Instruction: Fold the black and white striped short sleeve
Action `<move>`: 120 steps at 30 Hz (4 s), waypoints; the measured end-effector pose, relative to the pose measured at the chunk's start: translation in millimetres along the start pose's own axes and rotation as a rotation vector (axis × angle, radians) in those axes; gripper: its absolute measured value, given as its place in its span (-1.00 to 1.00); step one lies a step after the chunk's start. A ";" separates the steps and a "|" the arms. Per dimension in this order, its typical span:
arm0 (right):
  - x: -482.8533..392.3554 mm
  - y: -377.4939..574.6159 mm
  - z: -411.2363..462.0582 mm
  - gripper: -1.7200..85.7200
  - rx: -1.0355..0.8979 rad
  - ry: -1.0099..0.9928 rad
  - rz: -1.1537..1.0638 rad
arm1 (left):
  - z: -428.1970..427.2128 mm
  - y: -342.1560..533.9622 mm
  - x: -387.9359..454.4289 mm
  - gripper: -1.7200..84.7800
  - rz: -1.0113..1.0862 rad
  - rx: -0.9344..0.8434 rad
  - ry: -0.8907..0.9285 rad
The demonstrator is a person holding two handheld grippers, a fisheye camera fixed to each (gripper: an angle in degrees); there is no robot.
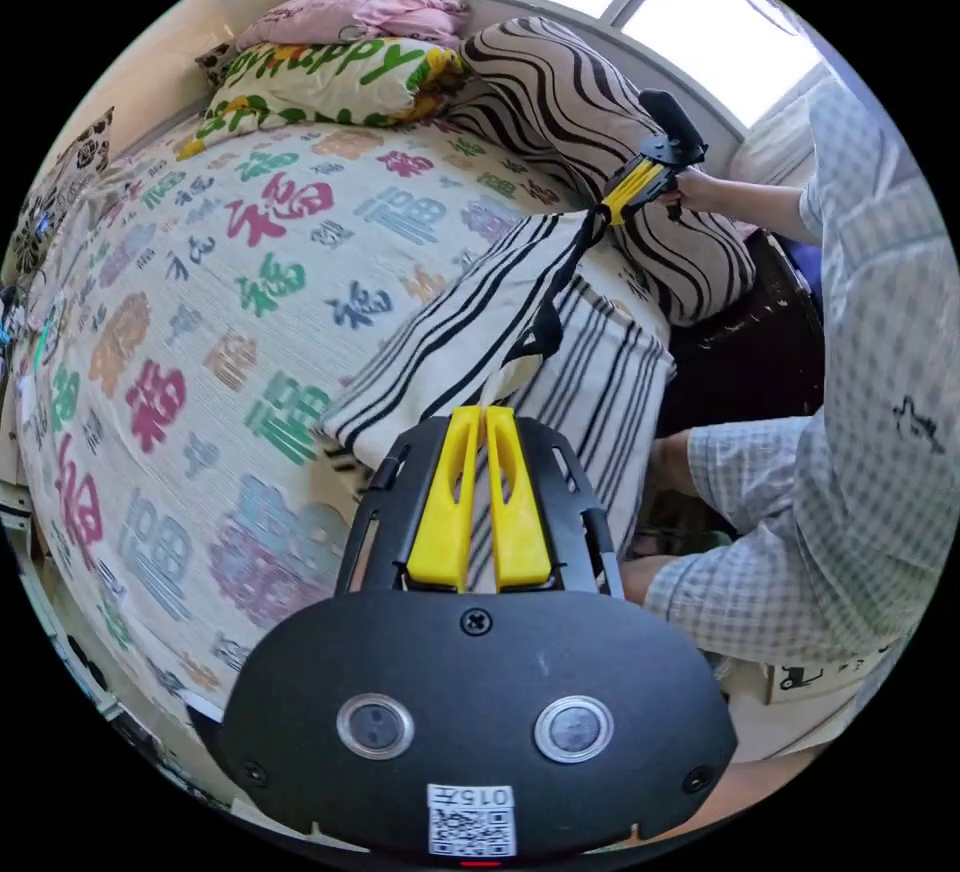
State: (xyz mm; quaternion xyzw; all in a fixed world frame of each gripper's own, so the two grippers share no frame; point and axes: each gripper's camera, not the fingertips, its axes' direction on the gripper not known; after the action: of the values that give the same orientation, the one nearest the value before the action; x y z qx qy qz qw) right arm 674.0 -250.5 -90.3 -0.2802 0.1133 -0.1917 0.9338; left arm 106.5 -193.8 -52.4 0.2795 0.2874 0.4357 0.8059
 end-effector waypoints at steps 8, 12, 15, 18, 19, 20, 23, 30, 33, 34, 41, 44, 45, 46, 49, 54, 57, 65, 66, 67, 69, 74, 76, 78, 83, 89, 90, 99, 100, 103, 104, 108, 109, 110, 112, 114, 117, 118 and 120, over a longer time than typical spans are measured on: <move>-45.3 82.8 145.2 -0.98 -0.246 -0.081 -0.004 | 93.4 87.1 95.5 -0.98 -0.069 -0.211 0.119; -54.8 101.5 185.8 -0.98 -0.292 -0.058 -0.041 | 102.8 109.9 124.9 -0.98 -0.039 -0.231 0.099; -56.6 109.9 208.1 -0.98 -0.286 -0.030 -0.056 | 106.9 122.9 135.6 -0.97 -0.019 -0.229 0.075; -55.8 115.8 228.7 -0.98 -0.274 -0.007 -0.051 | 109.0 133.6 141.6 -0.97 0.019 -0.231 0.063; -56.0 117.2 232.8 -0.98 -0.271 -0.003 -0.053 | 109.2 135.5 143.2 -0.97 0.034 -0.235 0.057; -56.6 120.3 241.3 -0.97 -0.267 0.005 -0.056 | 109.6 139.4 146.5 -0.97 0.065 -0.243 0.047; -60.2 129.0 261.8 -0.97 -0.262 0.017 -0.053 | 108.2 149.0 153.5 -0.97 0.111 -0.262 0.038; -65.5 143.6 293.1 -0.95 -0.262 0.053 -0.040 | 90.4 178.1 164.6 -0.97 0.164 -0.238 0.019; -65.6 150.2 303.6 -0.94 -0.287 0.025 -0.050 | 80.4 195.3 164.1 -0.97 0.151 -0.204 0.016; -65.5 151.8 305.2 -0.94 -0.293 0.012 -0.048 | 77.5 198.3 162.9 -0.97 0.144 -0.194 0.023; -66.1 163.5 293.6 -0.97 -0.176 -0.147 -0.003 | 15.5 233.9 135.4 -0.96 0.030 -0.004 0.144; -66.5 157.9 298.7 -0.97 -0.031 -0.147 0.075 | -6.6 236.1 123.9 -0.95 -0.028 0.143 0.144; -68.1 155.3 314.7 -0.97 -0.069 -0.112 0.099 | -4.9 233.0 119.9 -0.95 -0.051 0.141 0.153; -68.8 154.7 325.4 -0.97 -0.107 -0.085 0.113 | -1.4 231.6 117.5 -0.95 -0.065 0.124 0.154; -70.7 161.4 359.7 -0.97 -0.213 -0.052 0.179 | 23.3 233.7 103.5 -0.96 -0.109 -0.039 0.161; -46.0 200.4 295.4 -0.95 0.150 -0.113 0.424 | -58.2 254.0 51.9 -0.89 -0.313 0.156 0.175; -11.6 225.4 265.5 -0.85 0.393 -0.117 0.614 | -108.4 269.8 -6.3 -0.75 -0.543 0.375 0.183; 31.3 227.2 265.5 -0.72 0.478 -0.217 0.818 | -128.8 281.7 -114.3 -0.69 -0.868 0.454 0.261; 33.2 227.4 265.7 -0.74 0.483 -0.249 0.842 | -130.3 281.8 -121.8 -0.71 -0.883 0.448 0.271; 33.2 227.1 265.4 -0.75 0.477 -0.250 0.850 | -130.3 281.1 -125.1 -0.73 -0.885 0.429 0.272; 29.0 223.9 263.8 -0.88 0.427 -0.243 0.837 | -133.8 279.9 -134.9 -0.85 -0.863 0.360 0.275; 13.8 223.7 244.1 -0.96 0.372 -0.193 0.812 | -154.1 294.9 -152.7 -0.96 -0.822 0.362 0.358; 6.4 222.5 235.2 -0.97 0.373 -0.179 0.810 | -160.8 297.4 -152.6 -0.97 -0.820 0.347 0.322; -8.3 213.5 220.4 -0.97 0.337 -0.058 0.795 | -168.6 304.1 -153.3 -0.97 -0.840 0.365 0.287; -29.4 190.6 200.7 -0.97 0.275 0.034 0.788 | -170.2 313.8 -147.5 -0.95 -0.877 0.364 0.230; -100.5 179.4 135.1 -0.96 0.344 0.155 0.664 | -217.0 350.8 -96.9 -0.82 -0.801 0.399 0.104; -121.9 176.4 120.7 -0.95 0.351 0.174 0.614 | -225.1 367.5 -77.5 -0.80 -0.791 0.397 0.087; -267.1 54.0 79.2 -0.90 0.263 0.120 0.266 | -183.2 483.1 57.5 -0.72 -0.921 0.311 0.091; -274.7 39.2 79.9 -0.89 0.248 0.111 0.245 | -178.6 486.6 61.2 -0.72 -0.930 0.308 0.094; -312.9 -41.5 84.5 -0.84 0.158 0.086 0.138 | -160.2 499.0 72.2 -0.71 -0.955 0.327 0.146; -327.5 -75.5 86.7 -0.83 0.113 0.088 0.092 | -155.9 501.0 75.3 -0.70 -0.954 0.342 0.159; -370.3 -191.0 95.5 -0.81 -0.030 0.161 -0.022 | -151.0 500.6 80.6 -0.70 -0.918 0.324 0.154; -374.7 -206.3 97.3 -0.81 -0.050 0.177 -0.032 | -150.1 501.5 81.2 -0.70 -0.916 0.324 0.156; -381.8 -236.4 102.3 -0.81 -0.099 0.211 -0.045 | -148.2 503.9 82.6 -0.71 -0.909 0.327 0.159; -387.5 -276.2 112.8 -0.80 -0.190 0.261 -0.045 | -144.1 508.1 83.7 -0.72 -0.909 0.334 0.170; -391.9 -319.3 126.6 -0.80 -0.296 0.299 -0.040 | -138.7 512.1 83.9 -0.74 -0.902 0.331 0.192; -396.4 -356.5 145.3 -0.80 -0.442 0.393 -0.054 | -129.7 523.0 84.1 -0.80 -0.926 0.351 0.234; -396.5 -361.5 149.5 -0.81 -0.481 0.420 -0.057 | -127.6 525.4 84.1 -0.81 -0.933 0.356 0.243; -397.9 -375.8 157.2 -0.86 -0.573 0.453 -0.086 | -119.5 530.0 86.2 -0.93 -0.920 0.386 0.284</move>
State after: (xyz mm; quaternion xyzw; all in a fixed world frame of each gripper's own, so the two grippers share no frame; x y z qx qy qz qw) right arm 255.0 -296.5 292.5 -0.4855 0.3545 -0.2482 0.7596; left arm -225.8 150.4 219.1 0.2061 0.5621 0.0090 0.8010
